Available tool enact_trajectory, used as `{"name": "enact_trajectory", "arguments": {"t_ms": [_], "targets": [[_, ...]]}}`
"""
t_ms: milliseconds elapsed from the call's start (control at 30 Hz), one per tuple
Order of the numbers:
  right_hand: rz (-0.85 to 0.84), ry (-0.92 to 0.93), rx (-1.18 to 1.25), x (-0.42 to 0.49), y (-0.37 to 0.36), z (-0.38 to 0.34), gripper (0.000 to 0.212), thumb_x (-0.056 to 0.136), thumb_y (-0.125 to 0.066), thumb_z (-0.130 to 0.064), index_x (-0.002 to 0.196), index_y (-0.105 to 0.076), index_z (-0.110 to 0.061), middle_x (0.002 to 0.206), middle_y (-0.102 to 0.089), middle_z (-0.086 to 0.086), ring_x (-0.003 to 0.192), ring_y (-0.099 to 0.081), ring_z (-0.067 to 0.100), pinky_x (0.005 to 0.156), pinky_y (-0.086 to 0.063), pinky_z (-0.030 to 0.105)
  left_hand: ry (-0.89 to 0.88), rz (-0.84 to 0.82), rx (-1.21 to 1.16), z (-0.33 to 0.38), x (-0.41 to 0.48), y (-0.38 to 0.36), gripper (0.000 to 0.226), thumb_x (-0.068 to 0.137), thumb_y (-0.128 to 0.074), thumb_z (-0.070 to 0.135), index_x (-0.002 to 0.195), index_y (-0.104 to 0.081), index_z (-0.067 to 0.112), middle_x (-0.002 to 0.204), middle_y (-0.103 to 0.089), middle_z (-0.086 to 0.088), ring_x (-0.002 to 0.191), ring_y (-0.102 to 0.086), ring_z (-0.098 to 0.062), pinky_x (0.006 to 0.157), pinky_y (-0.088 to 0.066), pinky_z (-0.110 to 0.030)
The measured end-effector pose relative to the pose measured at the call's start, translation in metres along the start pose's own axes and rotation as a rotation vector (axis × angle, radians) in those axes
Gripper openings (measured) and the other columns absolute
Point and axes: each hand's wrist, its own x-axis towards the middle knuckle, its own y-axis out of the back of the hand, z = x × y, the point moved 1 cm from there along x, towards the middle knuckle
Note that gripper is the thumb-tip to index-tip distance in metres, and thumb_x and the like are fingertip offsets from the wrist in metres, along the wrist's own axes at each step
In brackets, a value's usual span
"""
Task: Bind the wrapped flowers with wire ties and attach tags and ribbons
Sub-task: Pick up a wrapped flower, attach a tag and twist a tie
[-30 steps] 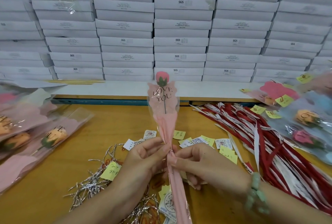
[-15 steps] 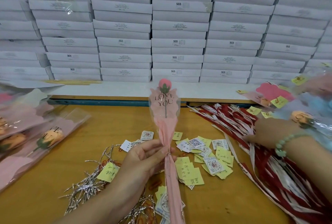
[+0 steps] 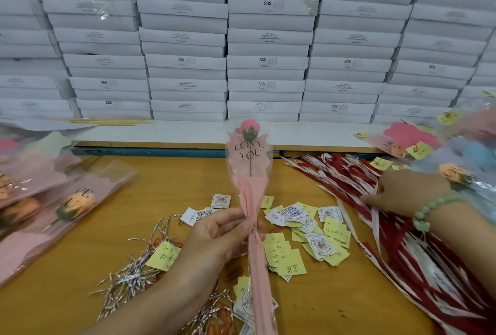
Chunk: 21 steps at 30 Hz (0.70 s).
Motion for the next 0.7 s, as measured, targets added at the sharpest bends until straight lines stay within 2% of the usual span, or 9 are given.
{"name": "enact_trajectory", "arguments": {"t_ms": [67,167,333,467,533,600,700], "targets": [[-0.004,0.015,-0.032,0.002,-0.004,-0.002,0.037,0.094,-0.052,-0.048,0.072,-0.056,-0.019,0.073,-0.060,-0.006,0.065,-0.057,0.008,0.055,-0.043,0.020,0.001,0.004,-0.004,0.000,0.000,0.000,0.032,0.074,-0.068,0.012,0.104,-0.071,0.001,0.098,-0.073,-0.020,0.084,-0.072,-0.025,0.067,-0.058,-0.024],[0.066,0.018,0.003,0.002,0.003,0.002,0.029,0.094,-0.056,-0.039,0.074,-0.066,-0.019,0.074,-0.062,-0.006,0.067,-0.060,0.010,0.060,-0.047,0.023,0.005,0.006,-0.012,0.000,0.000,0.001,0.027,0.074,-0.069,0.012,0.099,-0.074,0.002,0.098,-0.073,-0.020,0.084,-0.072,-0.025,0.066,-0.058,-0.024],[0.173,0.022,0.156,0.002,0.008,0.006,0.042,0.082,-0.072,-0.046,0.050,-0.063,-0.021,0.048,-0.055,-0.008,0.050,-0.054,0.007,0.050,-0.043,0.024,0.005,0.015,-0.007,-0.001,0.001,0.001,0.028,0.073,-0.070,0.013,0.099,-0.074,0.003,0.098,-0.073,-0.021,0.084,-0.073,-0.026,0.066,-0.058,-0.024],[0.152,0.039,0.230,0.005,0.008,0.012,0.055,0.078,-0.072,-0.053,0.045,-0.051,-0.015,0.042,-0.046,-0.004,0.041,-0.045,0.013,0.048,-0.044,0.026,0.005,0.019,-0.007,-0.001,0.001,0.000,0.026,0.074,-0.070,0.013,0.097,-0.075,0.004,0.097,-0.073,-0.021,0.084,-0.073,-0.027,0.066,-0.058,-0.025],[0.206,0.068,0.289,0.007,0.008,0.014,0.055,0.078,-0.072,-0.052,0.047,-0.050,-0.013,0.045,-0.048,0.001,0.042,-0.045,0.015,0.049,-0.042,0.025,0.003,0.015,-0.008,0.000,0.001,0.000,0.024,0.072,-0.071,0.014,0.094,-0.076,0.006,0.097,-0.073,-0.021,0.084,-0.073,-0.027,0.066,-0.058,-0.024],[0.241,0.096,0.357,0.007,0.009,0.015,0.054,0.079,-0.072,-0.048,0.046,-0.057,-0.009,0.043,-0.058,0.001,0.039,-0.049,0.012,0.048,-0.039,0.022,0.000,0.014,-0.006,0.000,0.000,0.000,0.023,0.071,-0.071,0.015,0.093,-0.077,0.008,0.096,-0.074,-0.020,0.083,-0.073,-0.025,0.066,-0.057,-0.024],[0.223,0.120,0.402,0.005,0.013,0.015,0.038,0.085,-0.071,-0.037,0.051,-0.067,-0.019,0.044,-0.063,-0.007,0.035,-0.052,0.001,0.047,-0.035,0.020,-0.004,0.001,0.002,0.000,0.000,-0.001,0.022,0.072,-0.071,0.016,0.092,-0.077,0.011,0.095,-0.074,-0.019,0.082,-0.072,-0.024,0.066,-0.057,-0.024]]}}
